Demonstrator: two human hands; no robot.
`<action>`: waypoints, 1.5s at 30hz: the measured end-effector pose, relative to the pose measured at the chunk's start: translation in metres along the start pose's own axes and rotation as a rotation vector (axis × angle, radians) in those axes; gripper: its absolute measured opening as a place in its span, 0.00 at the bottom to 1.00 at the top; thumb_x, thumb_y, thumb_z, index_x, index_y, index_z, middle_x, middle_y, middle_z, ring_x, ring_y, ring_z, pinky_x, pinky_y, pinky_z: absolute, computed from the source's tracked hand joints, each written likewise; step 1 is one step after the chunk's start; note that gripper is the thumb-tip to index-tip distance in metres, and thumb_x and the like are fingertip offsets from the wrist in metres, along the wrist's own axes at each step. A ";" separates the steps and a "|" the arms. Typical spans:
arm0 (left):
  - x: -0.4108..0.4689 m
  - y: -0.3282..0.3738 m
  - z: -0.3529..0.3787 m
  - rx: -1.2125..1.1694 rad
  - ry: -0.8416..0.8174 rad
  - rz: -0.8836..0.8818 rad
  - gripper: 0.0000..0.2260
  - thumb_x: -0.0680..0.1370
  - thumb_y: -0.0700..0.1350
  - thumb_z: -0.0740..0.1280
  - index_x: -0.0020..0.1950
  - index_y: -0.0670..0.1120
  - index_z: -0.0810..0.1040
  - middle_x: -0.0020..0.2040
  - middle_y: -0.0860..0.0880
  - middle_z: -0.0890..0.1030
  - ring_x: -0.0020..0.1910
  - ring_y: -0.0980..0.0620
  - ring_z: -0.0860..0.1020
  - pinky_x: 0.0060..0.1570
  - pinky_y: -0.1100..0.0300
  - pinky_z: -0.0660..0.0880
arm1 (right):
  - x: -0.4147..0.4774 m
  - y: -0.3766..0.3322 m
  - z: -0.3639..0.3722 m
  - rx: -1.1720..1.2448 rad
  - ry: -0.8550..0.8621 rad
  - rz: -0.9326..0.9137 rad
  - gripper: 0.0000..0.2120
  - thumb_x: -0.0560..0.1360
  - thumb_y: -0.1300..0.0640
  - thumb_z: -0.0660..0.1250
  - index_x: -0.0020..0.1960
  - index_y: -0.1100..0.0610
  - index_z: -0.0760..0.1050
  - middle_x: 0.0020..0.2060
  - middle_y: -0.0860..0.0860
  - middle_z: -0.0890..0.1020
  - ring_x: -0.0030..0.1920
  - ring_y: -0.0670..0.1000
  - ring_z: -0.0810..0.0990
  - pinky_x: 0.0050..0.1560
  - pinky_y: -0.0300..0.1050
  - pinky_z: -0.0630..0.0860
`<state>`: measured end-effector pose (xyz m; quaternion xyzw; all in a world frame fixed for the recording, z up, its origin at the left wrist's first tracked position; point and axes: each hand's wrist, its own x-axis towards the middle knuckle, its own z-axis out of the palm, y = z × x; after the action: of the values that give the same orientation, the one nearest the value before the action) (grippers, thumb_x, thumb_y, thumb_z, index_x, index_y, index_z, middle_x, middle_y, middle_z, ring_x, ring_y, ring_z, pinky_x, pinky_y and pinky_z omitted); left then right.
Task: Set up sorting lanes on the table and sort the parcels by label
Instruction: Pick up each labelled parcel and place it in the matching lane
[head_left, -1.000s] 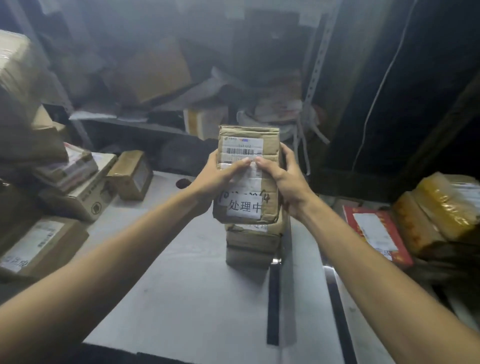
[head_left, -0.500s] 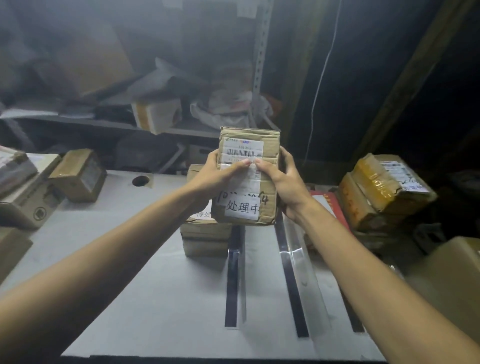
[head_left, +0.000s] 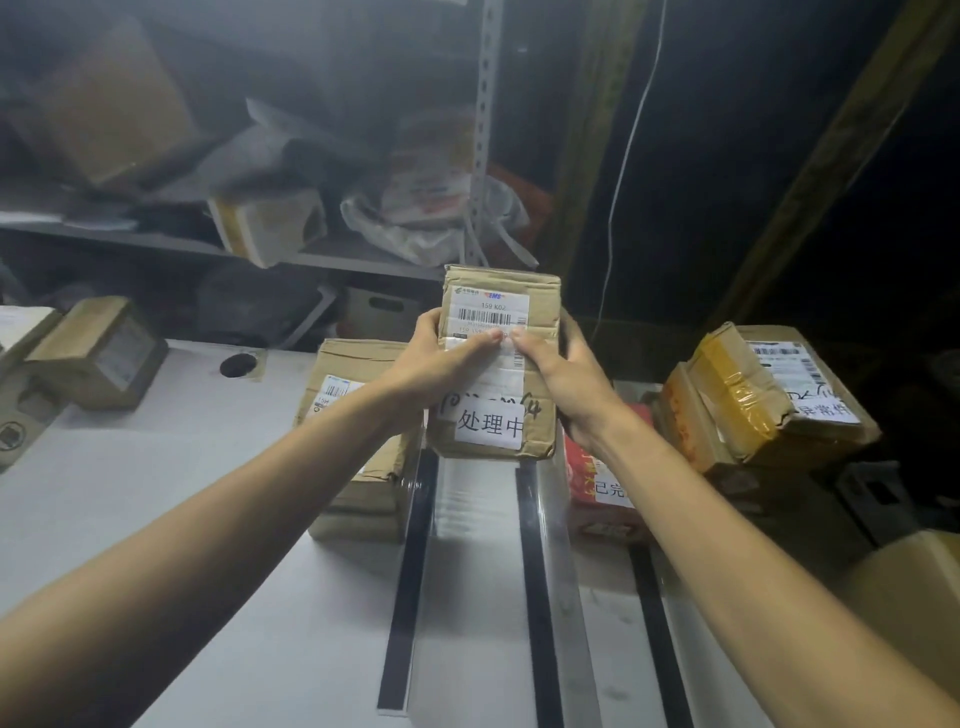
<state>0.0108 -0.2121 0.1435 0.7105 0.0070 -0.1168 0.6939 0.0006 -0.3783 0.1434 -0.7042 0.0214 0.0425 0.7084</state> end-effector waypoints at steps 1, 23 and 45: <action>0.006 -0.003 0.002 0.007 0.017 -0.024 0.43 0.66 0.60 0.78 0.73 0.48 0.60 0.60 0.46 0.80 0.52 0.48 0.84 0.53 0.47 0.81 | 0.003 0.004 0.002 -0.027 0.016 0.027 0.20 0.79 0.56 0.69 0.68 0.47 0.68 0.62 0.53 0.81 0.57 0.52 0.83 0.56 0.51 0.82; 0.116 -0.122 0.029 0.215 0.058 -0.587 0.25 0.80 0.40 0.60 0.76 0.44 0.57 0.62 0.41 0.77 0.60 0.42 0.77 0.58 0.48 0.76 | 0.066 0.131 0.029 -0.976 -0.041 0.490 0.52 0.71 0.44 0.75 0.80 0.39 0.41 0.75 0.60 0.50 0.72 0.66 0.63 0.67 0.58 0.72; 0.071 -0.063 0.004 0.502 -0.041 -0.152 0.22 0.79 0.36 0.56 0.74 0.41 0.65 0.71 0.41 0.71 0.70 0.46 0.70 0.69 0.52 0.67 | 0.056 0.070 0.039 -0.795 -0.094 0.064 0.27 0.78 0.60 0.64 0.75 0.49 0.66 0.72 0.53 0.72 0.70 0.57 0.71 0.67 0.53 0.72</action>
<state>0.0687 -0.2250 0.0690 0.8554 0.0171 -0.1809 0.4851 0.0490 -0.3373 0.0689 -0.9196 -0.0072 0.1015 0.3794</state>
